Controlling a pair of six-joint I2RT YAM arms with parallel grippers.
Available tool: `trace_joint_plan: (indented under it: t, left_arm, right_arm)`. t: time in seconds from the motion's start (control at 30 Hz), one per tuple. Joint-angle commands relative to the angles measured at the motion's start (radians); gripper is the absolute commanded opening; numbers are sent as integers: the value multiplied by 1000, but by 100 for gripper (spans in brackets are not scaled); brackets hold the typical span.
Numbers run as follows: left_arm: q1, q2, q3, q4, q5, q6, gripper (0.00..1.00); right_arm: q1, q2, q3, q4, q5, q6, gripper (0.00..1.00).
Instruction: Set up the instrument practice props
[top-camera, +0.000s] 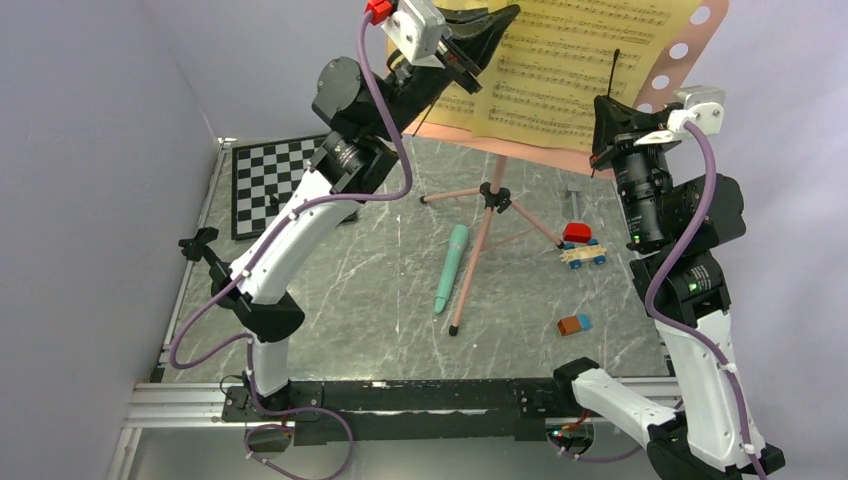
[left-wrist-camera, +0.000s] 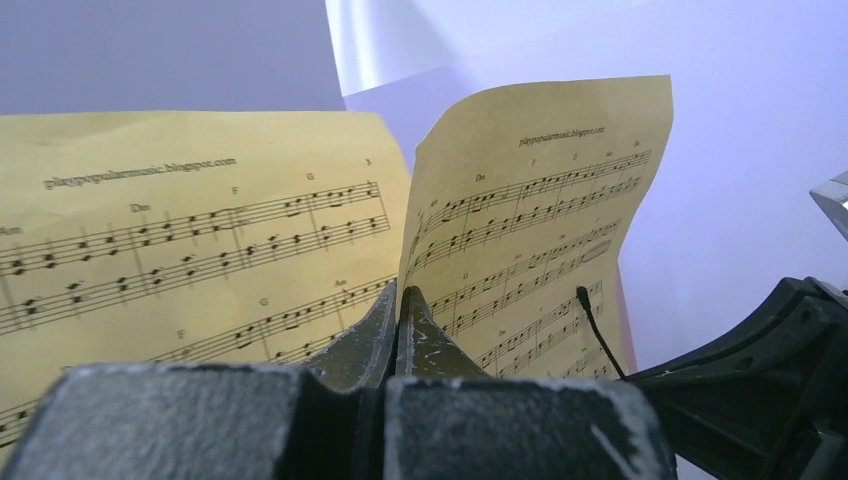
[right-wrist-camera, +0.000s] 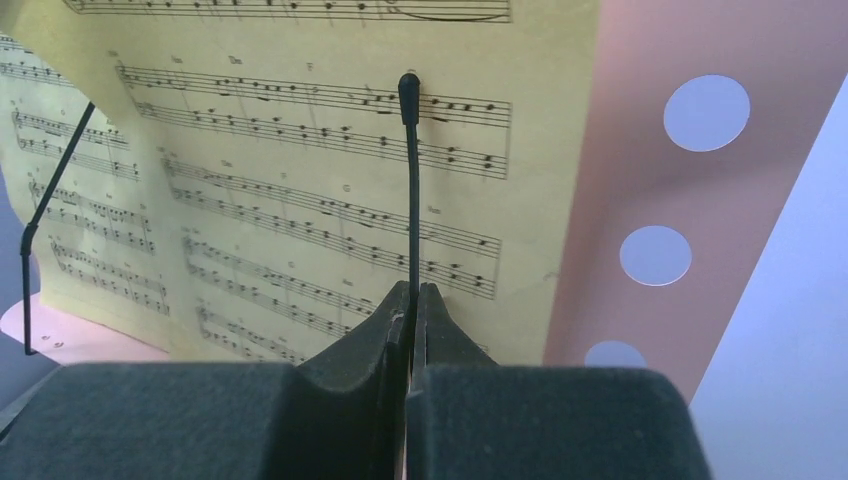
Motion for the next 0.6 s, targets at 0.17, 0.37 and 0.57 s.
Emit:
trace_joint_plan:
  t: [0.17, 0.37, 0.57]
  left_arm:
    - [-46, 56, 57, 82, 30, -7, 0]
    - [-64, 82, 74, 100, 19, -14, 0]
    - [-71, 83, 88, 127, 8, -8, 0]
  right_arm:
    - [4, -56, -52, 5, -91, -1, 1]
    - [4, -74, -64, 5, -101, -3, 1]
    - [4, -77, -78, 11, -113, 4, 1]
